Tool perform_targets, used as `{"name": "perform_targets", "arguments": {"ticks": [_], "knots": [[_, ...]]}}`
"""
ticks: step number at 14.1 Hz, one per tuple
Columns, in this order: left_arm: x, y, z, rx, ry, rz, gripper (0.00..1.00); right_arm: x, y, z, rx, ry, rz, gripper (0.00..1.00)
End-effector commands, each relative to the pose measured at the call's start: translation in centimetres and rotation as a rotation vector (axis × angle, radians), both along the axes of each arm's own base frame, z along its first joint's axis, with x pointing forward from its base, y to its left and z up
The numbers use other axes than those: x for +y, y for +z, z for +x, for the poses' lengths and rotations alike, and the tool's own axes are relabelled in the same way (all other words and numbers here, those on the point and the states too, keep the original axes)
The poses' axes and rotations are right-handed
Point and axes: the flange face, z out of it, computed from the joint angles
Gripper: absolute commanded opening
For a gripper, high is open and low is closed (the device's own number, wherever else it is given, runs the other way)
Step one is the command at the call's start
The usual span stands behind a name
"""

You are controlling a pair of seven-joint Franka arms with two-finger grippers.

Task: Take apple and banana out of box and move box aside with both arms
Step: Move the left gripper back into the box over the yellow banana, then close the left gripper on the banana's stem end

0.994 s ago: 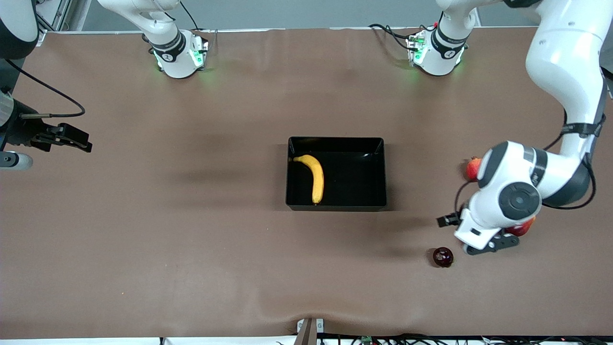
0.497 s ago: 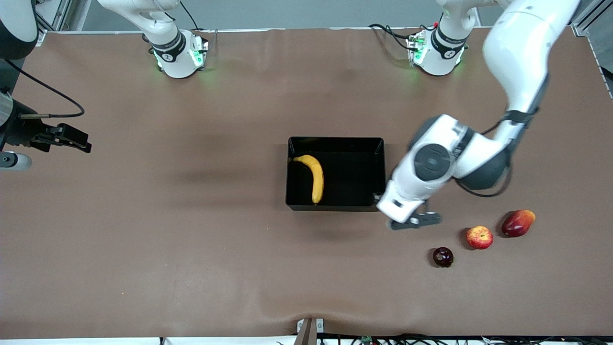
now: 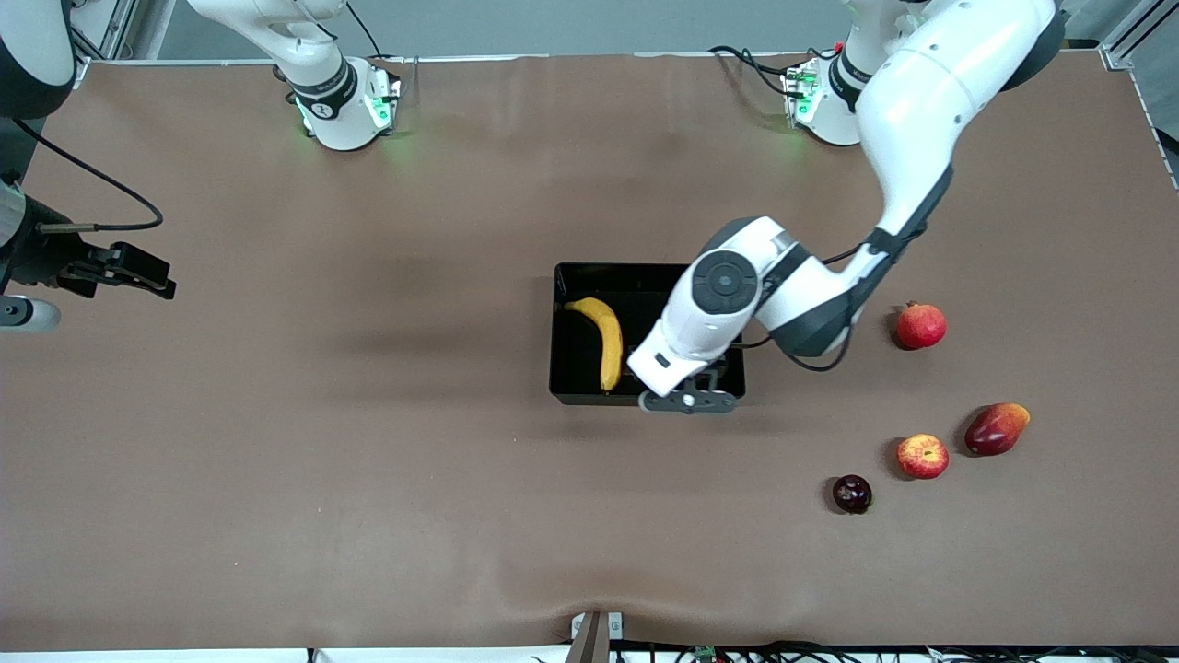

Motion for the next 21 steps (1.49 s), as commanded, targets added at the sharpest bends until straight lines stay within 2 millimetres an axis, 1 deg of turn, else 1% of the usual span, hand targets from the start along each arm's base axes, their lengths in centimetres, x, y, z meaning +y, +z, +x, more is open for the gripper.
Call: {"name": "perform_targets", "arguments": {"ticks": [1,2,3,5,6,8,12,16,17,18,19,20,21], "knots": [[-1.4,-2.8,-0.5,-0.004,-0.01,-0.044,1.0,-0.2,0.0,0.3,-0.008,-0.013,-0.01,1.0],[-2.4,-3.6,-1.2,-0.003,-0.022,-0.058,1.0,-0.2,0.0,0.3,-0.008,-0.013,-0.01,1.0],[-2.8,-5.1,-1.5,-0.004,-0.023,-0.047,1.0,-0.2,0.0,0.3,-0.008,-0.013,-0.01,1.0],[-4.3,-6.8,-2.7,-0.026,-0.039,-0.009,1.0,-0.2,0.0,0.3,-0.008,-0.013,-0.01,1.0],[-4.6,-7.4,-3.0,-0.033,-0.036,0.007,1.0,-0.2,0.0,0.3,-0.008,-0.013,-0.01,1.0],[-6.1,-8.7,-4.4,-0.023,-0.037,0.006,1.0,-0.2,0.0,0.3,-0.008,-0.013,-0.01,1.0],[-8.1,-9.8,-6.4,-0.009,-0.061,0.01,1.0,-0.2,0.0,0.3,-0.008,-0.013,-0.01,1.0],[-9.3,-11.1,-7.8,0.01,-0.08,0.013,1.0,-0.2,0.1,0.3,-0.01,-0.013,-0.008,1.0],[-9.5,-11.6,-8.1,0.014,-0.087,0.016,0.96,-0.2,0.0,0.3,-0.008,-0.013,-0.008,1.0],[-9.2,-12.2,-8.0,0.011,-0.085,0.033,0.9,-0.2,0.1,0.3,-0.01,-0.013,-0.008,1.0],[-9.5,-12.8,-8.5,0.003,-0.094,0.054,0.85,-0.1,0.1,0.3,-0.01,-0.012,-0.008,1.0],[-9.7,-13.3,-8.9,-0.004,-0.09,0.068,0.79,-0.1,0.1,0.3,-0.01,-0.012,-0.008,1.0],[-9.6,-13.7,-8.8,-0.015,-0.081,0.077,0.69,-0.1,0.0,0.3,-0.008,-0.012,-0.008,1.0]]}}
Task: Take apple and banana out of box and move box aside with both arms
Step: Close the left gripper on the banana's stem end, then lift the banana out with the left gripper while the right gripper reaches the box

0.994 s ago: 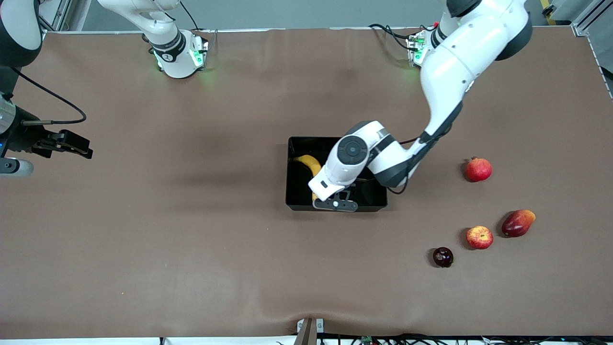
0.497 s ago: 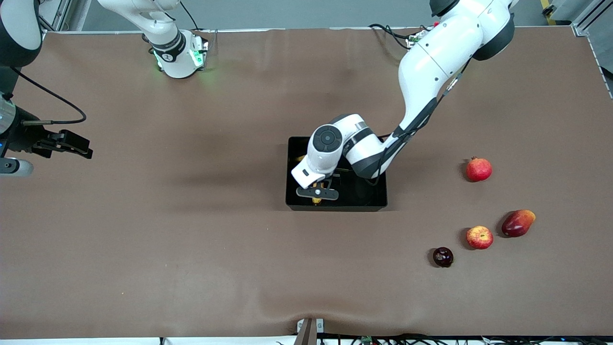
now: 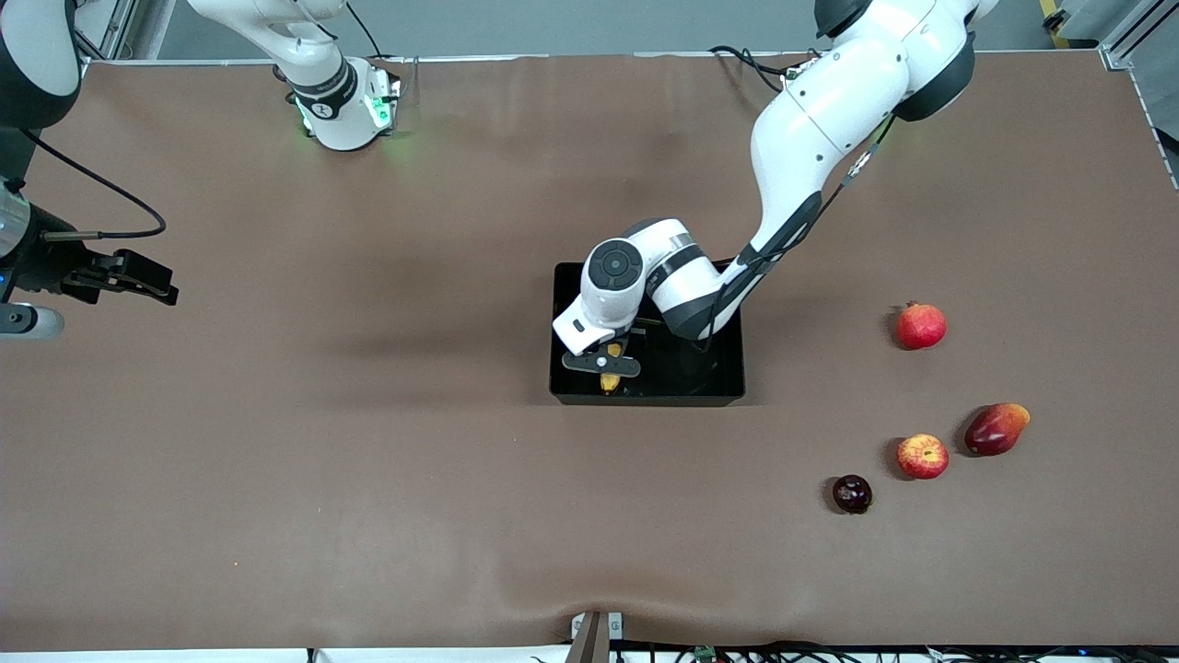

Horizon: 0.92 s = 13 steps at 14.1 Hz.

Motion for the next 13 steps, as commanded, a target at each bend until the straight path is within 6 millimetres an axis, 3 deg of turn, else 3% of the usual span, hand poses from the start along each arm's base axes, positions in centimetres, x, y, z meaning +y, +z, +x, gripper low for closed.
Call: {"name": "perform_targets", "arguments": {"ticks": [1,4,6,9,13], "knots": [[-0.9,-1.2,-0.6,-0.035,0.011,0.022,0.54,-0.2,0.3,0.1,-0.009,-0.013,-0.008,1.0],[-0.8,-0.8,-0.4,-0.045,0.01,0.022,0.0,-0.1,0.3,0.1,-0.009,-0.011,-0.008,1.0],[-0.4,0.1,0.3,-0.057,0.016,0.027,0.0,-0.1,0.3,0.1,-0.009,-0.013,-0.008,1.0],[0.3,3.2,1.4,-0.081,0.028,0.045,0.0,-0.1,0.2,0.1,-0.007,-0.011,-0.008,1.0],[2.0,9.8,3.4,-0.137,0.058,0.057,0.0,0.0,0.2,0.1,-0.007,-0.012,-0.007,1.0]]}}
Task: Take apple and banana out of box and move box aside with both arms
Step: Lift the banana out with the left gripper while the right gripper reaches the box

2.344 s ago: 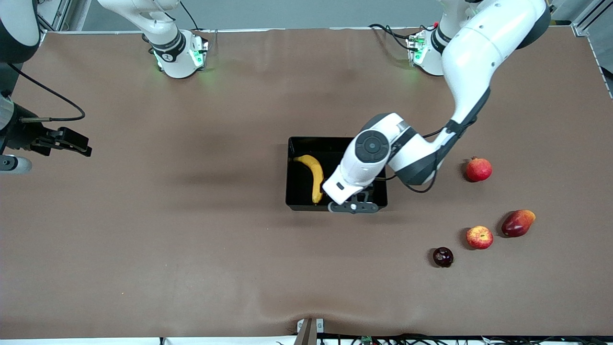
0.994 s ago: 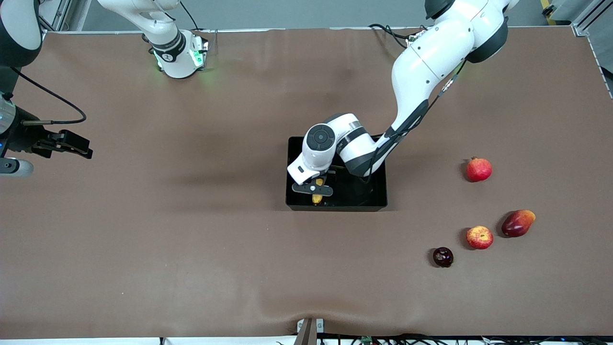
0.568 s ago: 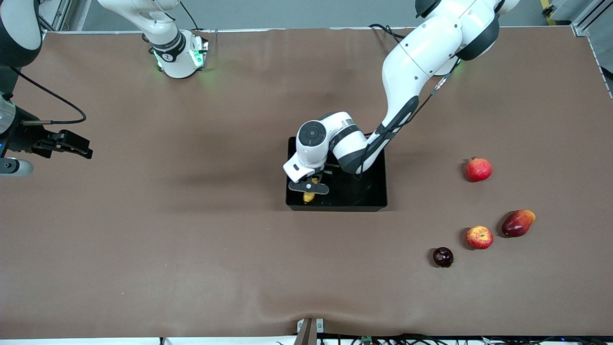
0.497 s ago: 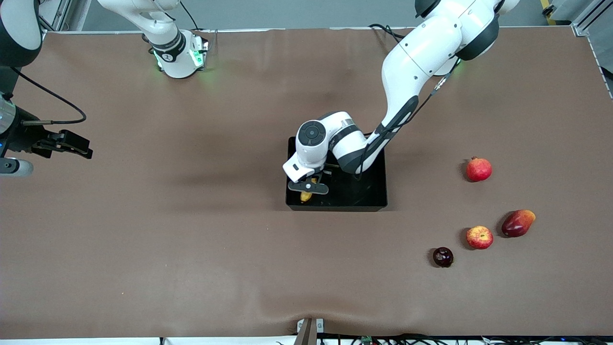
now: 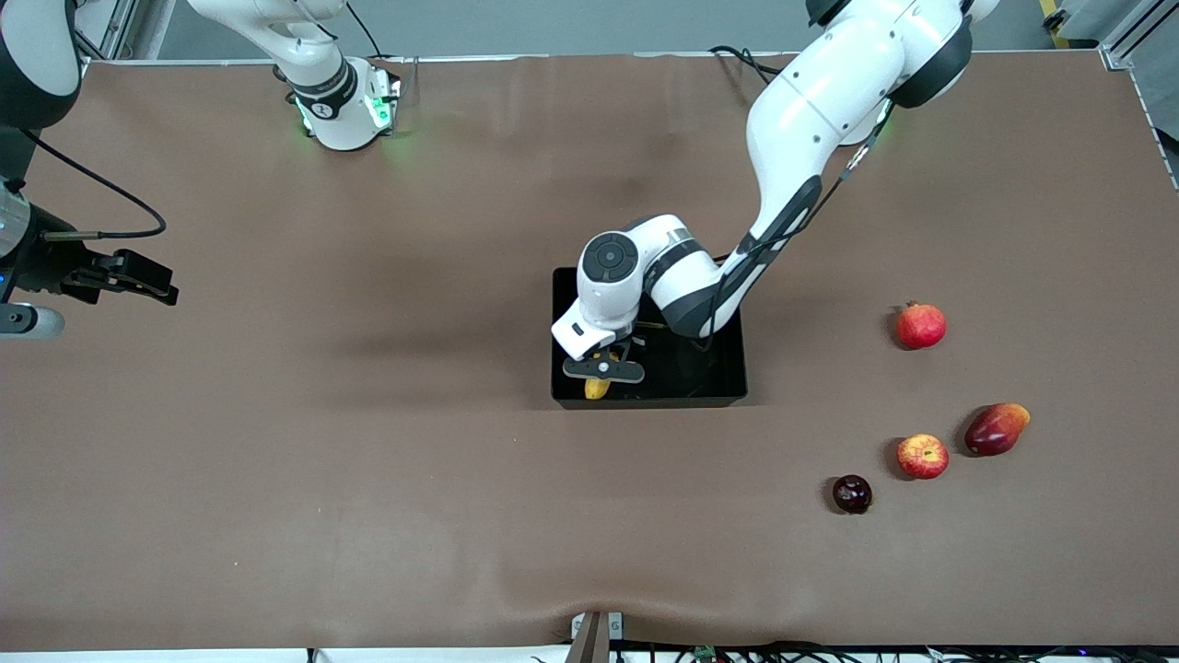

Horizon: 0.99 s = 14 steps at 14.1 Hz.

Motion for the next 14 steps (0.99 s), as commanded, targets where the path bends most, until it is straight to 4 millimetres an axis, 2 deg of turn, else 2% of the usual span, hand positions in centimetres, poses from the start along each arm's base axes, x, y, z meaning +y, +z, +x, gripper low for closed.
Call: {"name": "perform_targets", "arguments": {"ticks": [1,3,6,9,12,14], "knots": [[1.2,5.7,0.6,-0.049,0.019,0.035,0.0,0.1,0.0,0.2,-0.002,-0.01,-0.004,1.0],[1.8,8.7,0.9,-0.064,0.031,0.041,0.0,0.7,-0.3,0.3,0.002,-0.001,0.003,1.0],[3.1,11.6,1.4,-0.076,0.054,0.055,0.0,2.2,-1.6,0.8,0.024,0.02,0.009,1.0],[5.2,14.5,2.5,-0.053,0.056,0.042,0.0,5.8,-3.5,1.3,0.056,0.079,0.008,1.0],[8.3,17.4,3.6,-0.009,0.032,0.036,0.0,11.0,-7.3,1.9,0.117,0.162,-0.008,1.0],[10.3,18.6,3.9,0.037,0.01,0.051,0.0,12.7,-8.4,1.8,0.137,0.184,0.0,1.0]]}}
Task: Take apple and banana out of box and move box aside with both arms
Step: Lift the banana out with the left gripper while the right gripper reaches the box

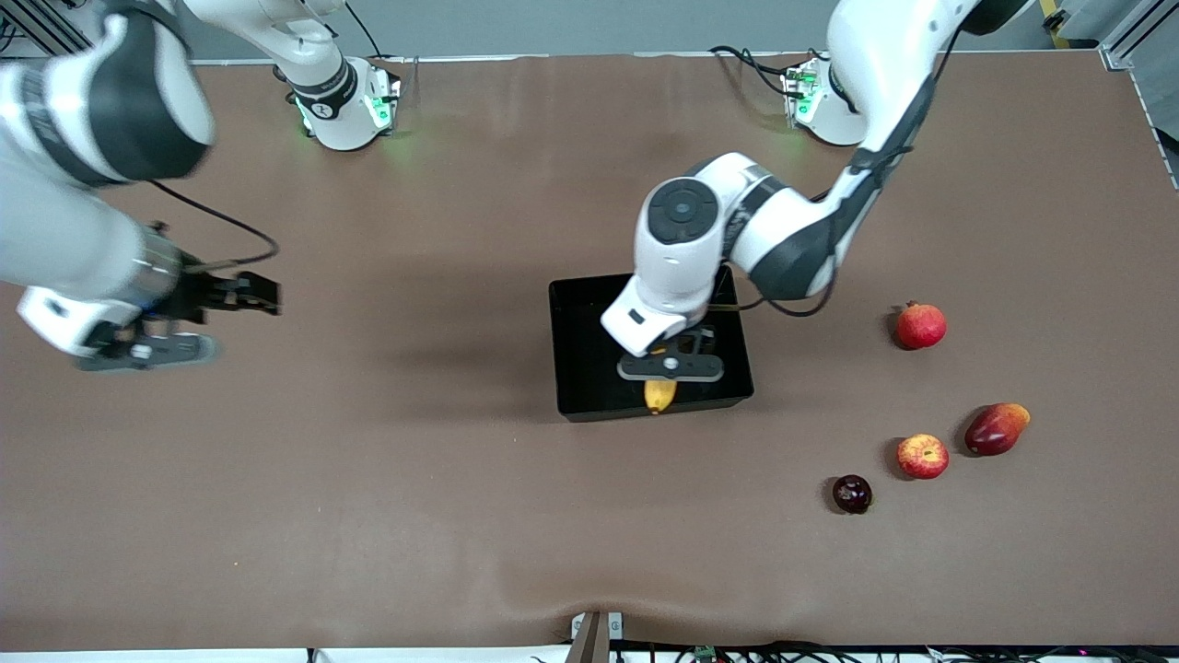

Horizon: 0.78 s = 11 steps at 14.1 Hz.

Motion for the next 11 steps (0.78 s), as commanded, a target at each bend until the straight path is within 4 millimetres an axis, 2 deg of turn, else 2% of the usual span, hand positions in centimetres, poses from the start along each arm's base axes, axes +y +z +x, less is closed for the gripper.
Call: {"name": "perform_targets", "arguments": {"ticks": [1,3,4,5,7,9,11], "knots": [[3.1,2.6,-0.4,0.066,-0.041,0.027,0.0,2.0,-0.9,0.1,0.015,0.018,0.003,1.0],[5.8,3.2,0.0,0.125,-0.104,0.054,0.0,4.0,-4.2,0.5,0.061,0.047,-0.008,1.0],[7.1,3.4,0.5,0.147,-0.132,0.044,0.0,5.5,-5.4,0.8,0.052,0.077,-0.006,1.0],[8.4,3.5,0.5,0.165,-0.16,0.05,0.0,6.2,-5.9,1.3,0.021,0.088,0.005,1.0],[11.3,2.4,0.7,0.198,-0.224,0.07,0.0,9.1,-8.3,1.2,0.039,0.125,0.0,1.0],[13.2,1.3,1.0,0.224,-0.264,0.082,0.0,12.0,-10.5,0.7,0.06,0.149,0.012,1.0],[16.3,0.0,1.4,0.255,-0.284,0.097,0.0,13.7,-11.8,1.1,0.049,0.09,0.095,1.0]]}}
